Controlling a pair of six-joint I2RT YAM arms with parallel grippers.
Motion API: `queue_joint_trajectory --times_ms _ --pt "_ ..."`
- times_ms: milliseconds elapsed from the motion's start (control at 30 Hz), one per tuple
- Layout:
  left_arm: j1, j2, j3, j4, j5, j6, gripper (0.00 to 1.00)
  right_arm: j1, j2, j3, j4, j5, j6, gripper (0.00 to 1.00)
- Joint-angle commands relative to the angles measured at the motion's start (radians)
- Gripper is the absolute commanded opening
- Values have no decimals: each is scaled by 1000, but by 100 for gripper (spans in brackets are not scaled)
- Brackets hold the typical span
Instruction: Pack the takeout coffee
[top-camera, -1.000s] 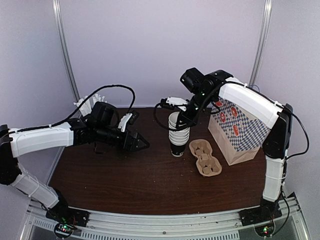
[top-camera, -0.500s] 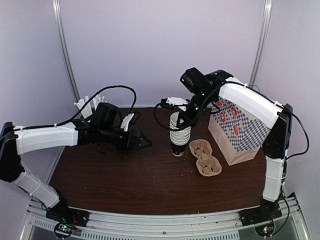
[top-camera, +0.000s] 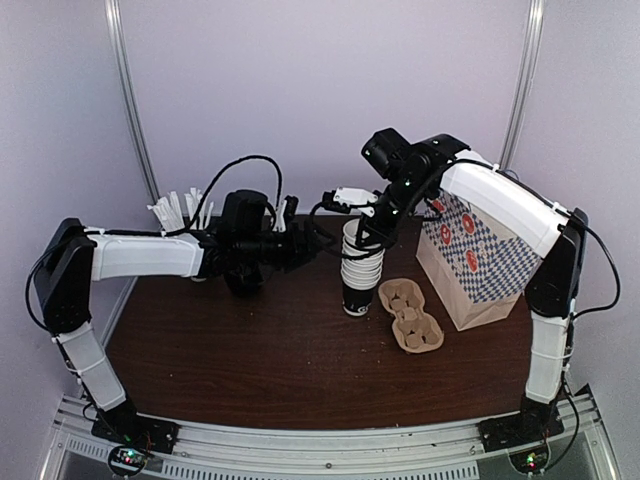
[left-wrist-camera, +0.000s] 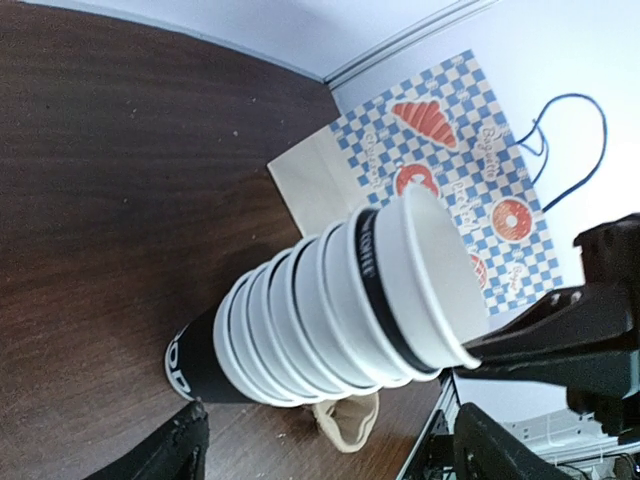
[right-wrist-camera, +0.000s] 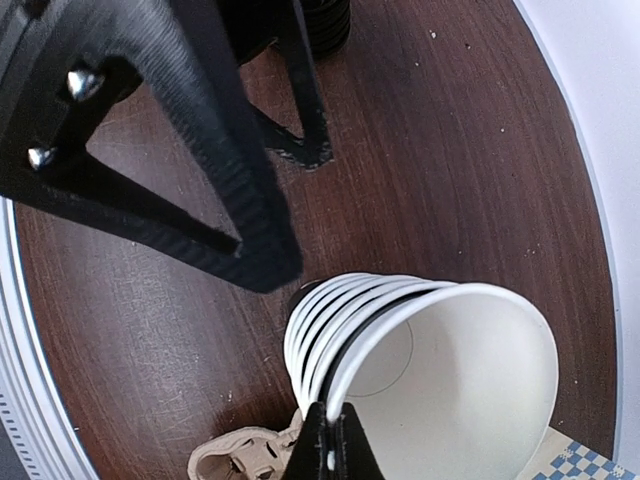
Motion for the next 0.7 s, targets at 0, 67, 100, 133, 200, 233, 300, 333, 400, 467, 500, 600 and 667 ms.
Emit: queue_joint_trajectory --times_ms 0,67,100,133,200,233,300,333,400,467,500,600,667 --pt "-7 35 65 97 -20 -74 85 6 -26 46 -1 41 -14 0" --pt "-8 44 69 94 -18 -79 84 7 -37 69 -5 49 -16 0" --pt "-9 45 66 92 -21 -81 84 6 -44 79 -4 52 -12 0" --pt "-9 42 60 91 -24 -80 84 7 -53 89 -1 54 -6 0" --pt "-9 36 52 76 -34 -69 83 7 -69 108 -7 43 6 0" --pt "-9 30 52 59 -40 -54 83 7 -79 118 -12 32 14 0" --pt "-9 16 61 20 -55 -11 83 8 -96 131 -18 15 20 0" --pt "-9 8 68 -5 -64 12 83 9 -107 134 -20 11 20 0" --pt "-9 -10 79 -56 -82 56 83 8 -132 134 -22 12 17 0" --pt "-8 -30 83 -111 -113 98 83 9 -163 125 -20 22 13 0" --pt "-7 -42 85 -135 -130 118 83 8 -179 119 -21 25 12 0" --pt "-7 -88 92 -232 -179 194 83 9 -228 103 -22 9 7 0" --pt "-7 -122 97 -299 -214 253 84 8 -260 92 -27 -20 6 0"
